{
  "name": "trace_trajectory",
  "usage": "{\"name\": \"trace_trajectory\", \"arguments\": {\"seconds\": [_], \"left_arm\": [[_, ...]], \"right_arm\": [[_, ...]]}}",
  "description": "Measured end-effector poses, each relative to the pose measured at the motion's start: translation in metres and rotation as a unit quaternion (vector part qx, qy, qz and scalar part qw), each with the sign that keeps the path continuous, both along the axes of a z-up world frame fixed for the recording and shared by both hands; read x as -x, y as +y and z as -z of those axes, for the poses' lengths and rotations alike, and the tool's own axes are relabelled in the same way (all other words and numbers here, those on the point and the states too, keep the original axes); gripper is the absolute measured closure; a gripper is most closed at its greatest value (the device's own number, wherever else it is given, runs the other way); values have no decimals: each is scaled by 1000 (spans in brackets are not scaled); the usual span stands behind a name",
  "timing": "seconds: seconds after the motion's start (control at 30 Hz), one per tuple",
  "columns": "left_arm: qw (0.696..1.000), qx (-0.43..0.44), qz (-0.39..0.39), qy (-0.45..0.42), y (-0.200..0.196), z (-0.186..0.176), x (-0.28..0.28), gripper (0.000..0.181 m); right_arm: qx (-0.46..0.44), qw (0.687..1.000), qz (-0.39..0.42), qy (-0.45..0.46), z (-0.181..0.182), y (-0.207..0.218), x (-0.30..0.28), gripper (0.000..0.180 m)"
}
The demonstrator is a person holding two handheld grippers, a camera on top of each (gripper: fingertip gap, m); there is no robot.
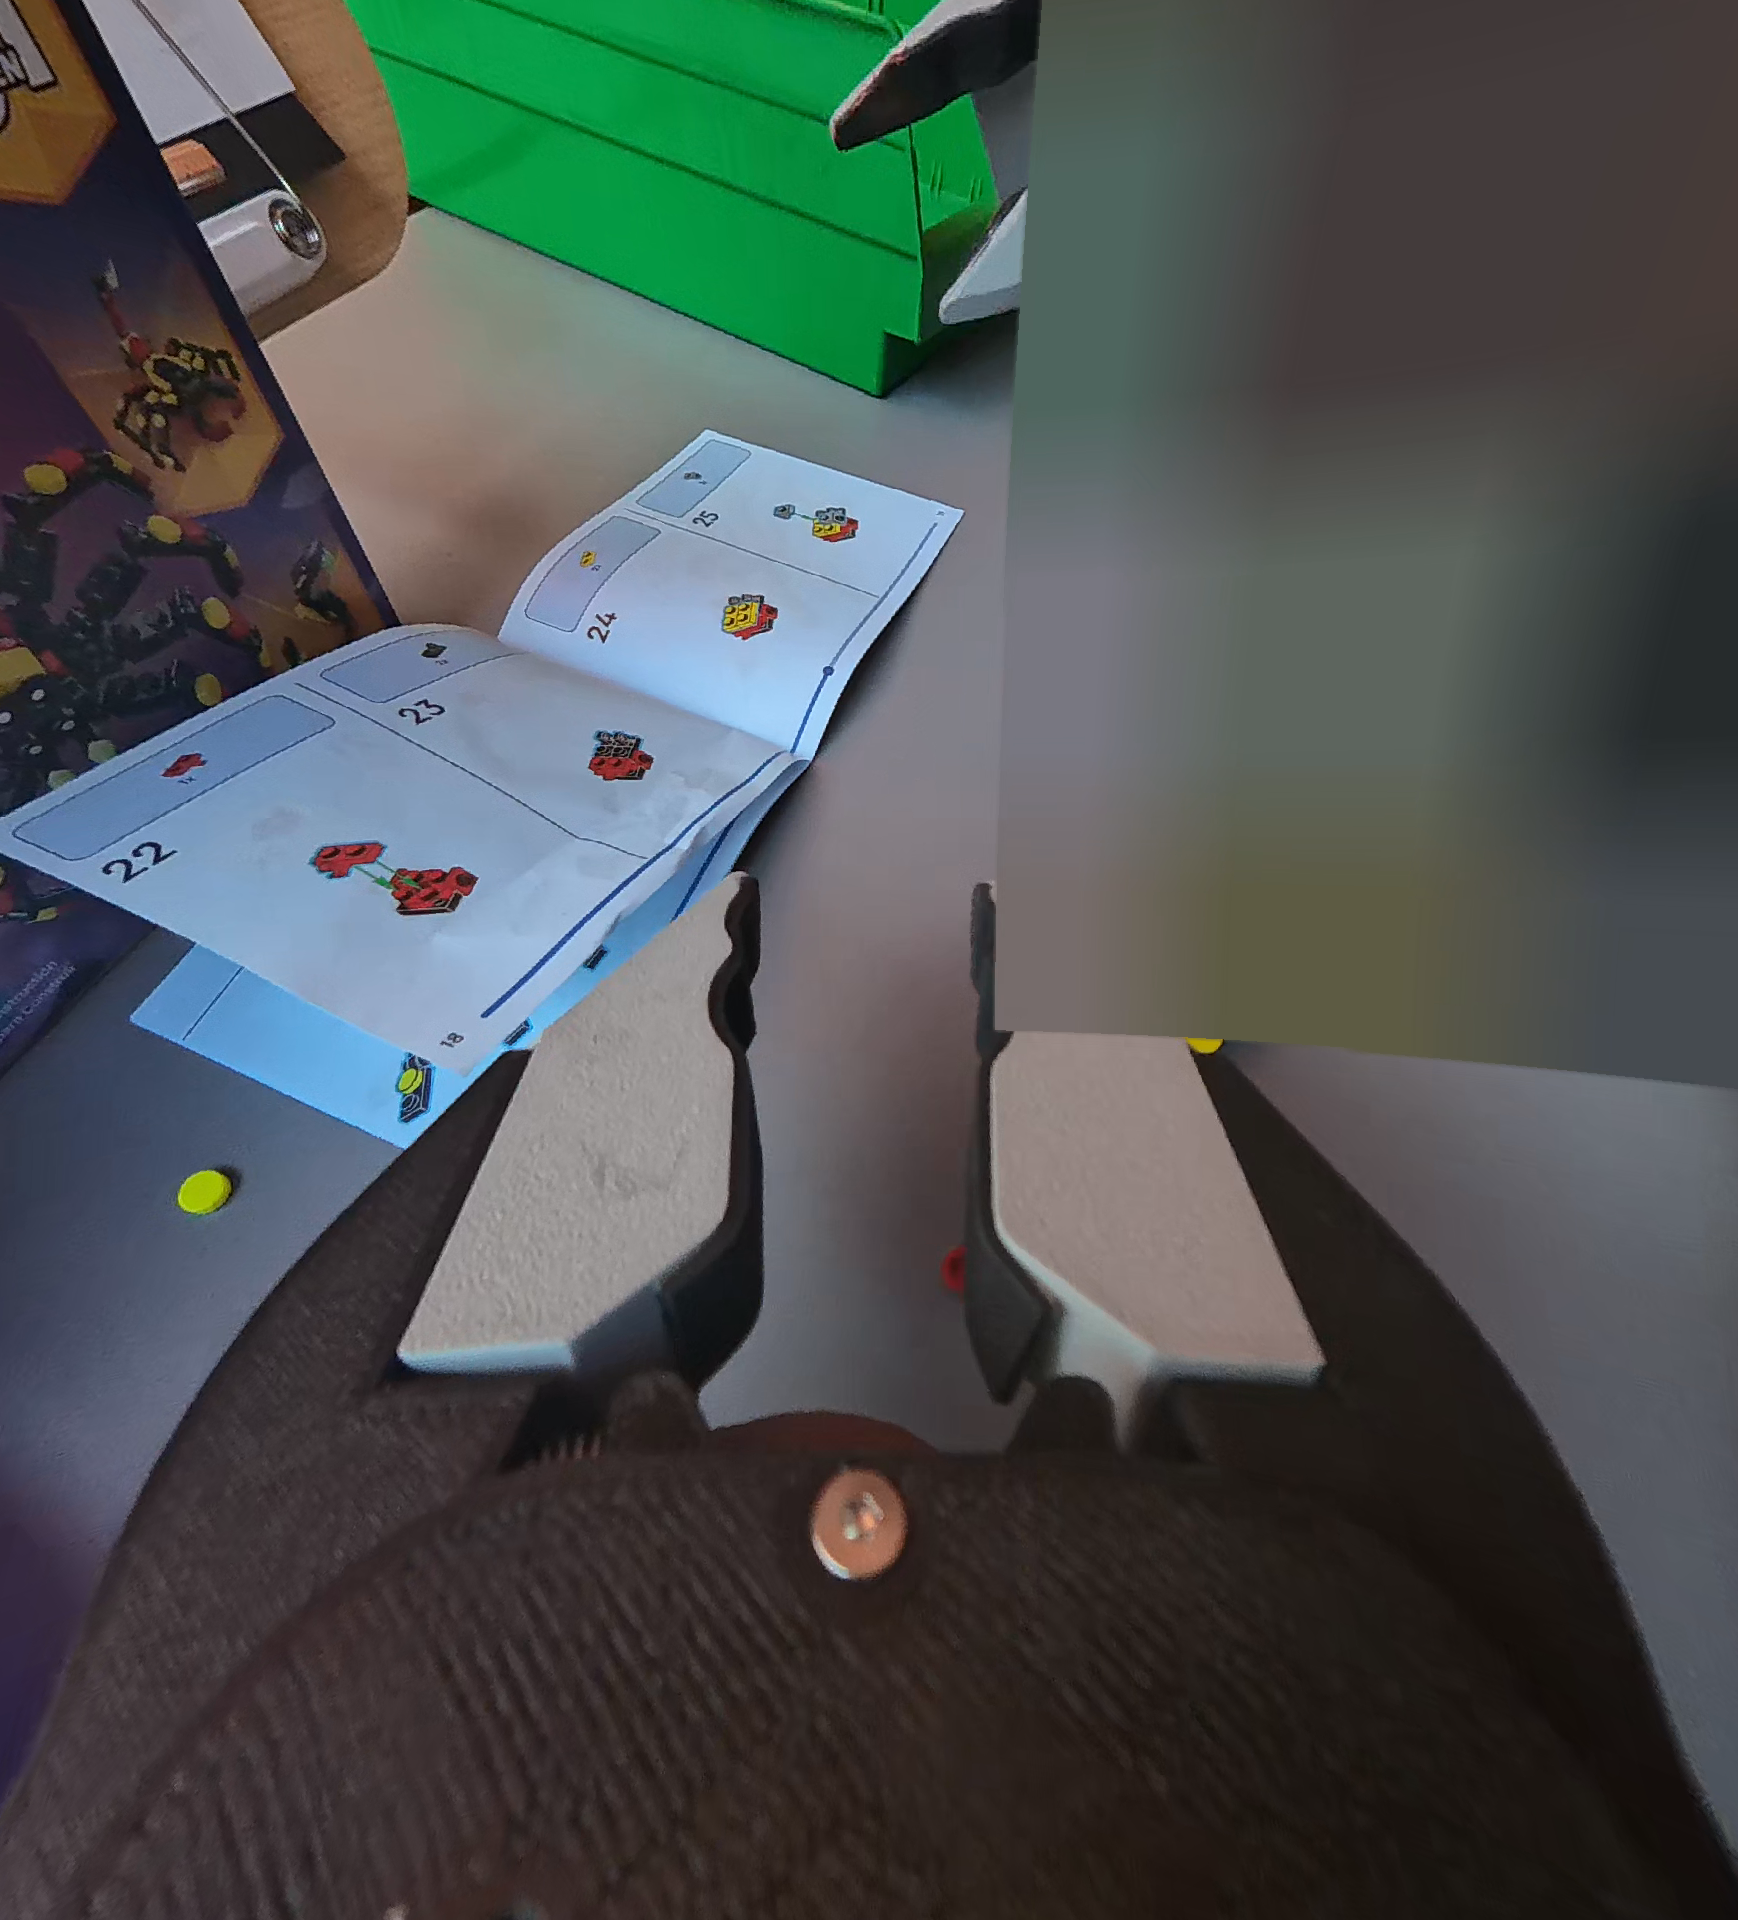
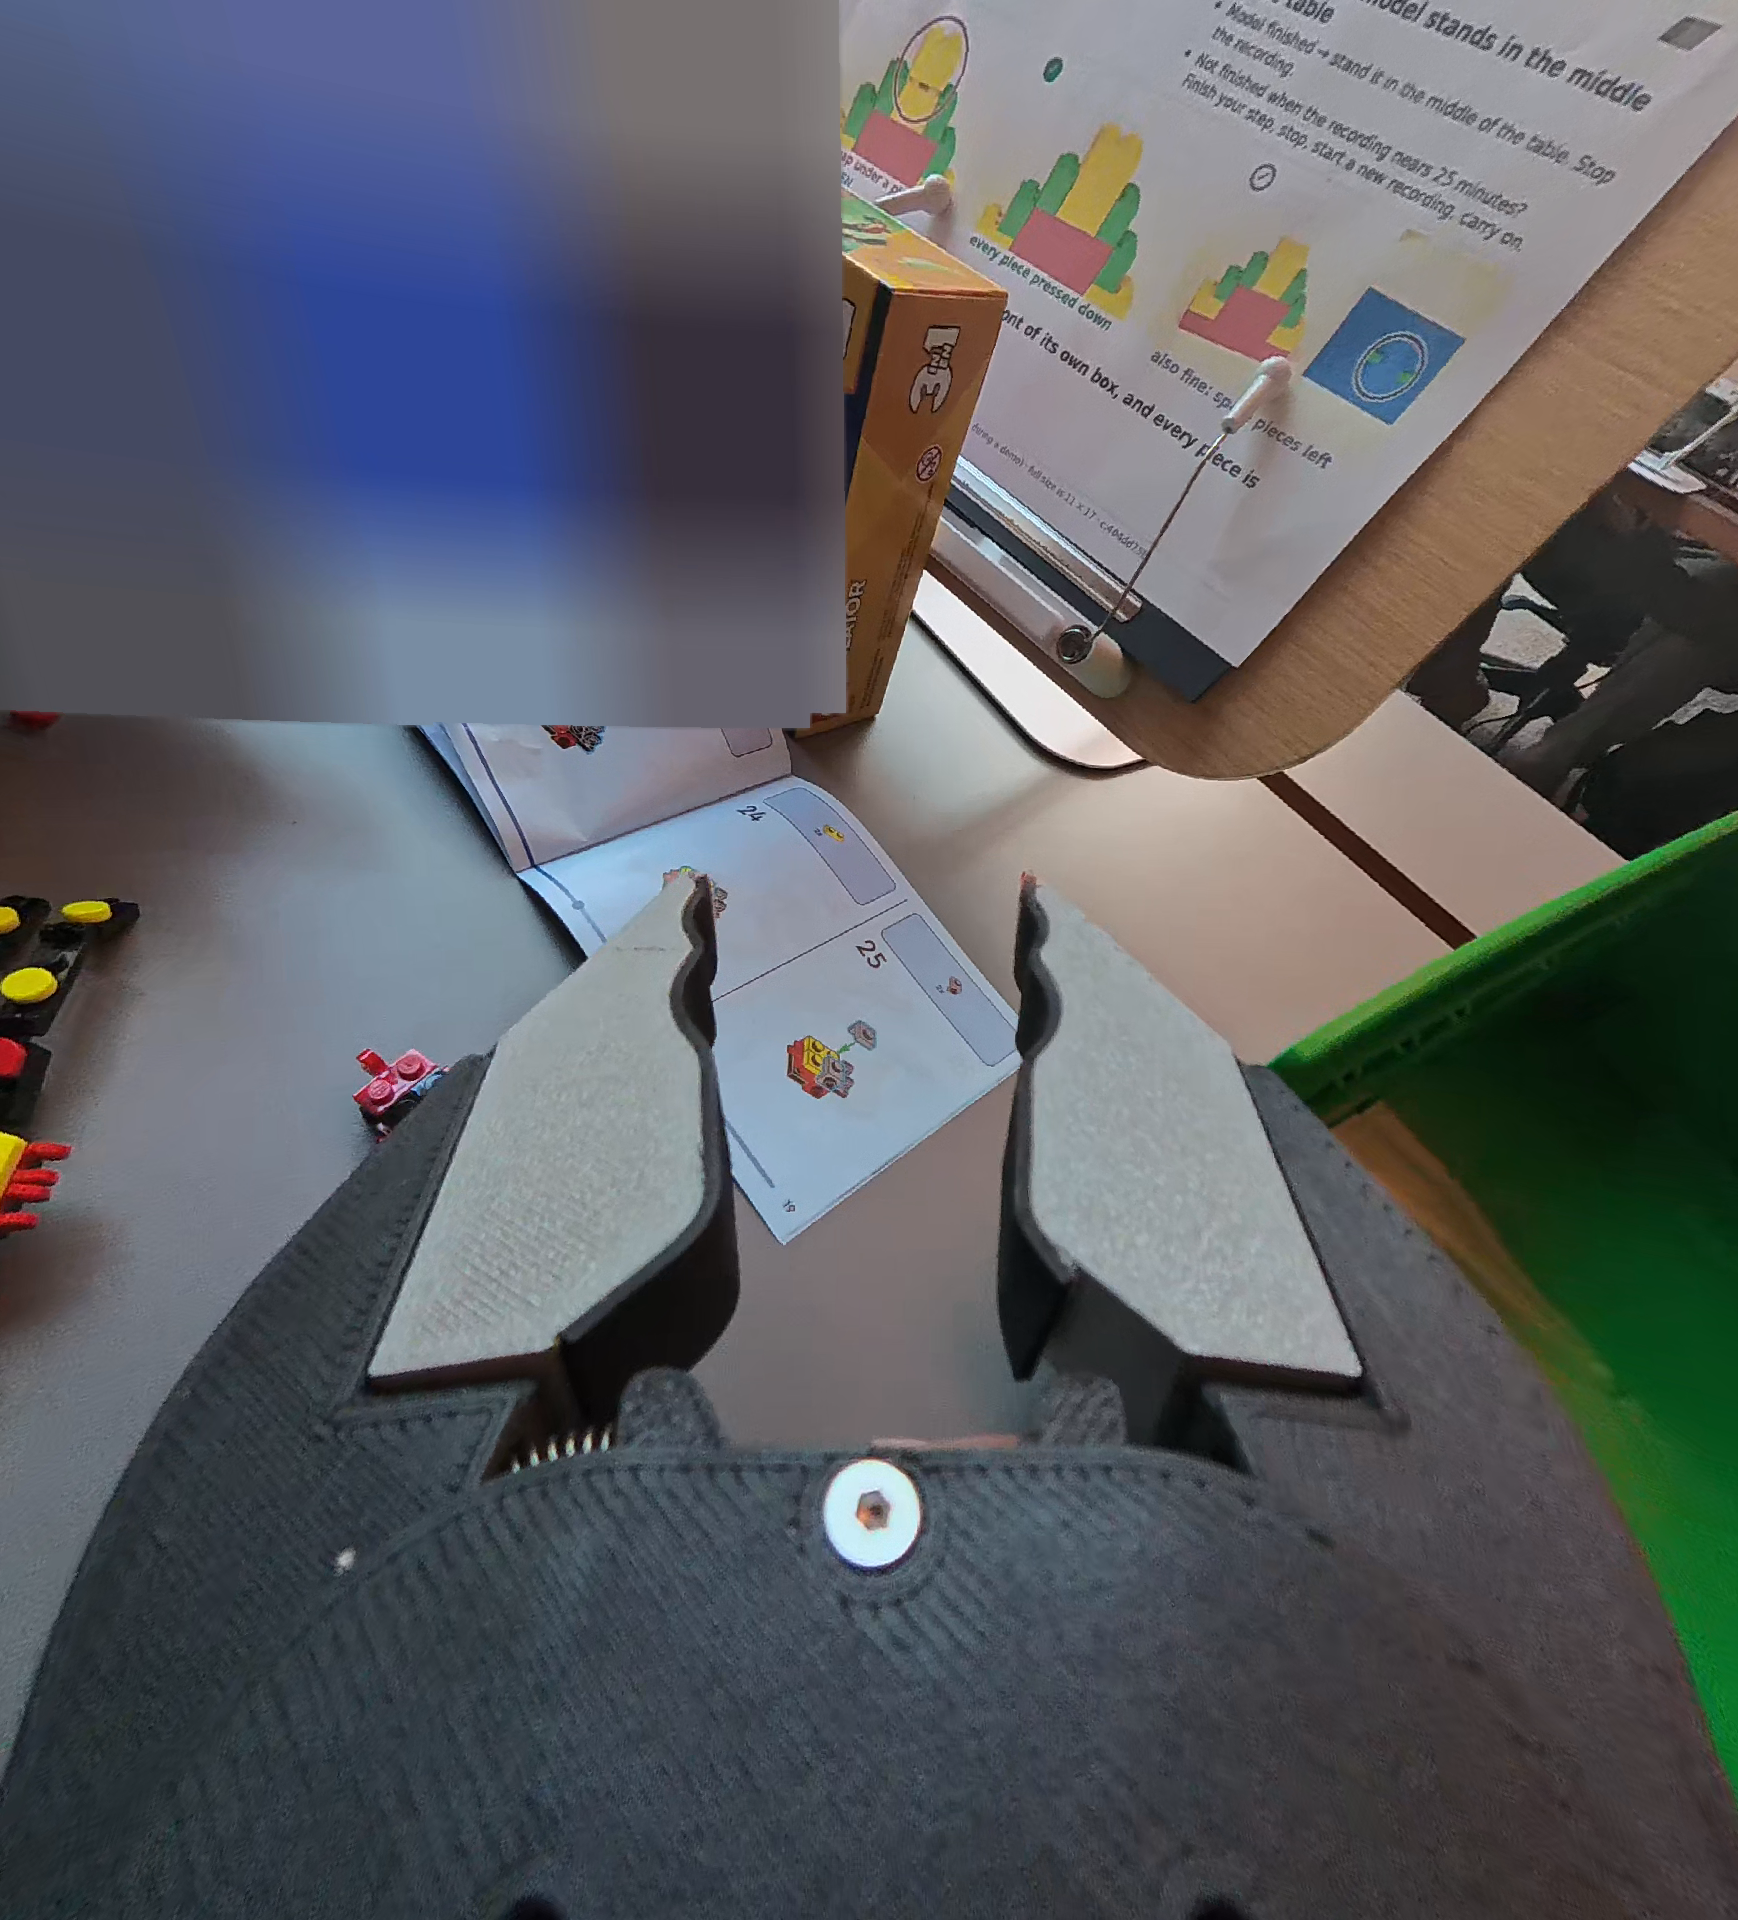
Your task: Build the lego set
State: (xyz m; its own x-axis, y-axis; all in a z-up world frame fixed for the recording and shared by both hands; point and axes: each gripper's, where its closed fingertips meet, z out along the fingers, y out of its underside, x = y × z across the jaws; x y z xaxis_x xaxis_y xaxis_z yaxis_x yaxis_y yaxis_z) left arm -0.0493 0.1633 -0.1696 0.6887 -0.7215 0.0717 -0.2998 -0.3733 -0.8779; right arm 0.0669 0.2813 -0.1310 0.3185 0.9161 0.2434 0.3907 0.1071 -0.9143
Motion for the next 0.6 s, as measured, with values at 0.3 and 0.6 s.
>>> {"name": "trace_trajectory", "arguments": {"seconds": [0.3, 0.6], "left_arm": [[1000, -7, 0, 12, 0, 2, -1, 144], [1000, -12, 3, 13, -1, 1, -2, 145]], "right_arm": [[-7, 1000, 1, 3, -2, 0, 0, 126], [-23, 1000, 2, 2, -3, 0, 0, 129]]}}
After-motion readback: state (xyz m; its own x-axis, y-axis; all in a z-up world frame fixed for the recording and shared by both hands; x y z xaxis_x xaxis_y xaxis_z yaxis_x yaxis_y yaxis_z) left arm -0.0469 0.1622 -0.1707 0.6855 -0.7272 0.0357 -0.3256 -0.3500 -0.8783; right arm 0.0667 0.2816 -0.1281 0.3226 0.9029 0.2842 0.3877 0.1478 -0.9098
